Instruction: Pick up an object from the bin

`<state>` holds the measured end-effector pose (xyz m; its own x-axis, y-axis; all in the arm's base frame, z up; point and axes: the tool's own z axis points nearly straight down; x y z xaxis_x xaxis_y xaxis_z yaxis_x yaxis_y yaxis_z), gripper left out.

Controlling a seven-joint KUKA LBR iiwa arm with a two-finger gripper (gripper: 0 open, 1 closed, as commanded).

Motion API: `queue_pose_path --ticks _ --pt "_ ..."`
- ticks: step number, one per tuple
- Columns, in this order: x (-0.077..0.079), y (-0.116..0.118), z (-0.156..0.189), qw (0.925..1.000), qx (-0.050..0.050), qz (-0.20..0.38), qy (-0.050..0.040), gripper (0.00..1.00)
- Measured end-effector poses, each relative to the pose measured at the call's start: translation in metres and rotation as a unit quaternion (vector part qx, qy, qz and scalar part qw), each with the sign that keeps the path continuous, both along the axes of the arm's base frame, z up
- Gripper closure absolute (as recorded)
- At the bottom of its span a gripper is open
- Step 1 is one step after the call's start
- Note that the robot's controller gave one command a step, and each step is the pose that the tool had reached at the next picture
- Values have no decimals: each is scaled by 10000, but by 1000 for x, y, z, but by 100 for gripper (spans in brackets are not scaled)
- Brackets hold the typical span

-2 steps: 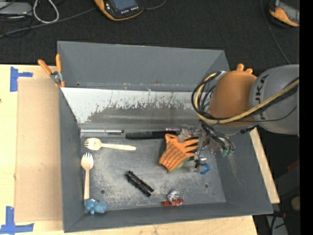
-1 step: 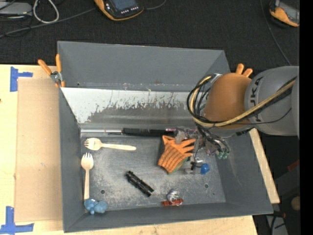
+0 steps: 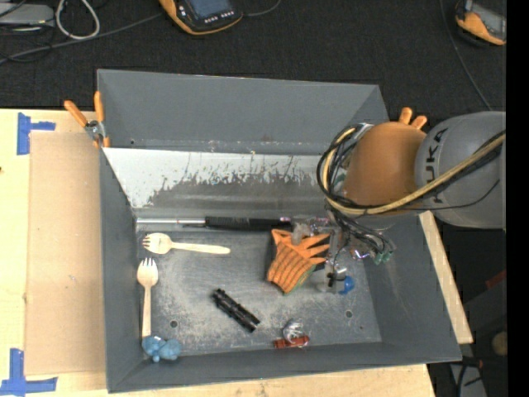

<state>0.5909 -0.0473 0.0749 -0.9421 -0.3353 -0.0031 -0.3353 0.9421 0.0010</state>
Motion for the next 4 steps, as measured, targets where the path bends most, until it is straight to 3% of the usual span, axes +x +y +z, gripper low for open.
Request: queue_pose_path --ticks 1,2,3,4 --pt "-6 15 -4 9994 3 -338 -10 100" --pt "-6 15 -4 9994 2 -333 -10 100" --pt "-7 24 37 9999 8 -140 -11 100" --pt "-7 18 114 9996 7 -298 13 100"
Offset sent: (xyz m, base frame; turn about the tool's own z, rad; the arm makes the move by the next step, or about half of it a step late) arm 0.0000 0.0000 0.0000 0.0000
